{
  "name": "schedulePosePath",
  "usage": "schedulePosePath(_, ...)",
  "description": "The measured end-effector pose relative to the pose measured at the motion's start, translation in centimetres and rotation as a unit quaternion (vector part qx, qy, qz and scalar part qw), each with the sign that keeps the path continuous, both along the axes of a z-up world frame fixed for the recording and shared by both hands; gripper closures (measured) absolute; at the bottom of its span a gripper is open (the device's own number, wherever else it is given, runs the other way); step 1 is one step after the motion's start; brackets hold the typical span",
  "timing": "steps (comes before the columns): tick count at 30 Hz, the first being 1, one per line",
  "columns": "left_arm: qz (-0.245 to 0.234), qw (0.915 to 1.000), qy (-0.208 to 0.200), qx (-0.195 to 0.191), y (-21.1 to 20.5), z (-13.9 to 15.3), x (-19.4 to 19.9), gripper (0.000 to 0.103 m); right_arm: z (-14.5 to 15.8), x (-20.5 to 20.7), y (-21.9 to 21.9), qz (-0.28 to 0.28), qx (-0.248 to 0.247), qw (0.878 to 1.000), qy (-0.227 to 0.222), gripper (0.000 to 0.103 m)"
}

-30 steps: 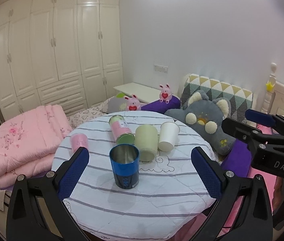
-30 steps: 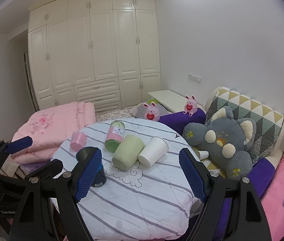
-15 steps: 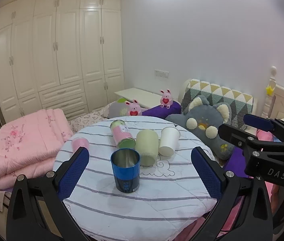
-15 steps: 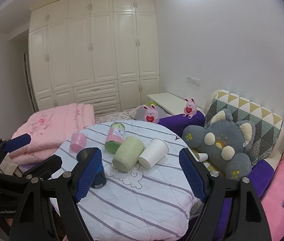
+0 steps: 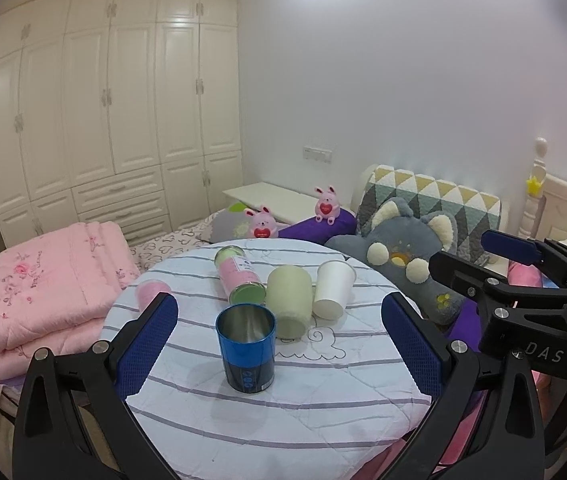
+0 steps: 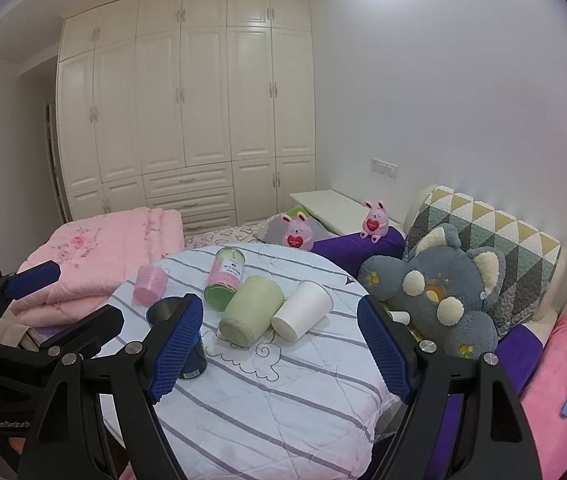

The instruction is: Flip cup upright

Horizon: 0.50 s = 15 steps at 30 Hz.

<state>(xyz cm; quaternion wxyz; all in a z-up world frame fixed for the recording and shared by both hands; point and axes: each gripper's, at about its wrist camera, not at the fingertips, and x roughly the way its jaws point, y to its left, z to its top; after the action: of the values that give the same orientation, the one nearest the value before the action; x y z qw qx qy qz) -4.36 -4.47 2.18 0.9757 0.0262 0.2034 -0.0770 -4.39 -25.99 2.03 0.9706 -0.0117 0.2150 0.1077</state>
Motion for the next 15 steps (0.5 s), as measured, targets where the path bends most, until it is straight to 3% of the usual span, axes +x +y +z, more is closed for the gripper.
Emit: schedulePosePath(15, 0.002, 1.0, 0.001, -0.004, 0.14, -0.82, 0.81, 0.0, -0.99, 0.86, 0.12, -0.003, -0.006, 1.0, 0.013, 0.022)
